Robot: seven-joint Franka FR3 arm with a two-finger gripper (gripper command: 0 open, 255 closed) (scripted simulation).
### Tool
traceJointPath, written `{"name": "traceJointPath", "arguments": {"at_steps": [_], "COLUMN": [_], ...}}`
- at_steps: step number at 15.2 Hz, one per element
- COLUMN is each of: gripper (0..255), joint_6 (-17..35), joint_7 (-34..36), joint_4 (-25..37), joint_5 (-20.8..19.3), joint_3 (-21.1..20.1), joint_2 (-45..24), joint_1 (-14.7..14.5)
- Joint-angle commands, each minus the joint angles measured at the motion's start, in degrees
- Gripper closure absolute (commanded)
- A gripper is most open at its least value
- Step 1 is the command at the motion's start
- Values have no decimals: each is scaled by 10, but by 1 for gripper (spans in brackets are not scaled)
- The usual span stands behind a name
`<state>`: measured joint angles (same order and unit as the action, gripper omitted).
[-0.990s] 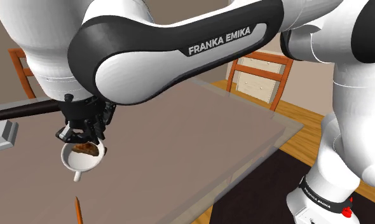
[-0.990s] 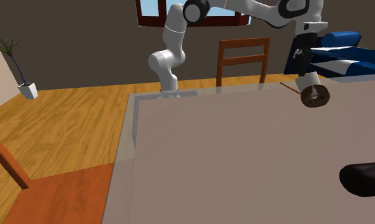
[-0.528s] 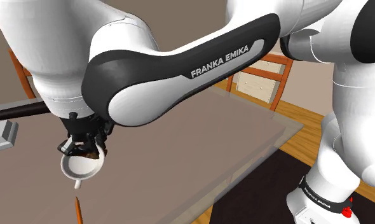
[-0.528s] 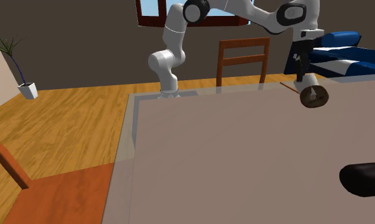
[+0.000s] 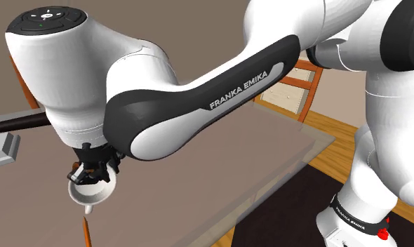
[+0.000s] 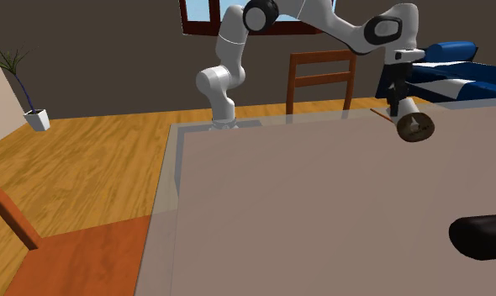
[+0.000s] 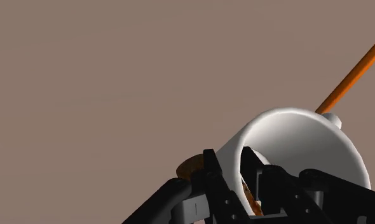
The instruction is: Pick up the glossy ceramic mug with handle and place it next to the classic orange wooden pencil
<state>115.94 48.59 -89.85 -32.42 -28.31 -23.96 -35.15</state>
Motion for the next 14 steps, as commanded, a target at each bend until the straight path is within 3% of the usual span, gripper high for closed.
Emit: {"name": "traceJointPath", "arguments": {"at_steps": [1, 6, 7, 12, 14], "gripper": [255, 255, 0, 0, 0], "joint_6": [4, 4, 5, 4, -23], "joint_7": [1, 1, -2, 1, -5], "joint_4": [-9, -9, -10, -9, 4], "joint_5": [-2, -3, -1, -3, 9], "joint_3": [5, 4, 5, 4, -3], "joint_2": [-11, -11, -10, -11, 4], "joint_1": [3, 4, 7, 4, 1]}}
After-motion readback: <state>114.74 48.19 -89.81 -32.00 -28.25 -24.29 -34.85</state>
